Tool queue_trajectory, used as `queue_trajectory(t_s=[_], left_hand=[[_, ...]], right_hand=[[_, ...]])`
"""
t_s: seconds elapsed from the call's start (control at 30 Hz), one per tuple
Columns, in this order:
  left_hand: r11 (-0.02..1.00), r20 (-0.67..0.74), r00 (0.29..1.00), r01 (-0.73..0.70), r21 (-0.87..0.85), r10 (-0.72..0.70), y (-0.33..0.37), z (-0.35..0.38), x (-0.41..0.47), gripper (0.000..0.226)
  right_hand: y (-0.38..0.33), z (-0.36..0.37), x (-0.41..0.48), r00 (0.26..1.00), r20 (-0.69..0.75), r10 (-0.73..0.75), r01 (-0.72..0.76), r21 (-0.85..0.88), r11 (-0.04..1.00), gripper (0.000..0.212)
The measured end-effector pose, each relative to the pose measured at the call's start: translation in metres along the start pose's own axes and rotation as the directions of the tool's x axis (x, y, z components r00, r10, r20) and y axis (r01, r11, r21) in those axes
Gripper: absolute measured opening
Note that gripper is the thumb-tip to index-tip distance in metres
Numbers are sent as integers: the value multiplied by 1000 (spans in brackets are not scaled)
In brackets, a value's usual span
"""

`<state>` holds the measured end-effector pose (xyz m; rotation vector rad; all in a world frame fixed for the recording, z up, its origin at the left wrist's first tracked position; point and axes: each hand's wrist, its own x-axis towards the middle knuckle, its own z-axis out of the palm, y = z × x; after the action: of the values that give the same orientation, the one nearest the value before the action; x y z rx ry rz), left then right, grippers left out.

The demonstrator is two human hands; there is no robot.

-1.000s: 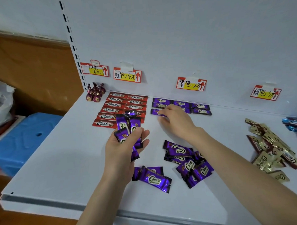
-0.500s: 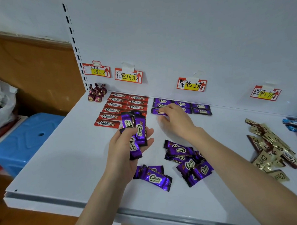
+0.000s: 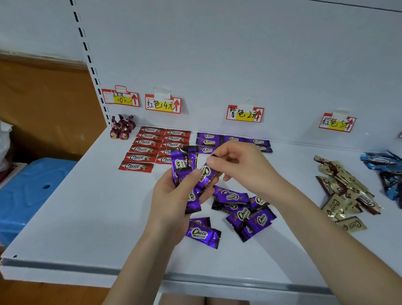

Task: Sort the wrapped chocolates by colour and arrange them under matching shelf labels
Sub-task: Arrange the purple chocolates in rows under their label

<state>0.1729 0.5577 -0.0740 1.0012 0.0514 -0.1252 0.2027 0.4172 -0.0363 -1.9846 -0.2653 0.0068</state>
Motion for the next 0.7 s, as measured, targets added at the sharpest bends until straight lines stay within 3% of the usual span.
queue_trajectory(t_s=[0.1,0.23,0.3,0.37,0.43,0.5,0.57,0.63,0.7], left_hand=[[999,19,1000,-7,50,6,-1,3,-2,11],[994,34,999,-24,108,20,-2,9,-2,8],[993,10,999,-33,116,32,-3,11,-1,7],[993,-7,999,-36,117,37,-6,12,-1,8],[992,-13,1000,-26,125,28,-10,14,-1,9],[993,-18,1000,-2,120,4,-12,14,0,10],[995,-55,998,29,91,-24,-14,13,2,10],[996,-104,994,53,74,-45,-14,11,4,10],[995,-129,990,67,79,-56,-13,9,6,9]], right_hand=[[7,-7,-11,994,19,106,-107,168,980,7],[15,-8,-23,982,51,182,-184,472,862,10],[18,-7,-28,978,32,204,-192,507,841,25],[22,-6,-33,977,25,214,-203,435,877,37],[26,-5,-35,975,29,221,-214,391,895,24],[32,-11,-28,970,15,244,-222,469,855,12],[41,-27,-11,952,-40,305,-231,560,795,16],[49,-47,8,939,-98,329,-266,400,877,13],[60,-63,26,950,-95,298,-297,25,955,6]])
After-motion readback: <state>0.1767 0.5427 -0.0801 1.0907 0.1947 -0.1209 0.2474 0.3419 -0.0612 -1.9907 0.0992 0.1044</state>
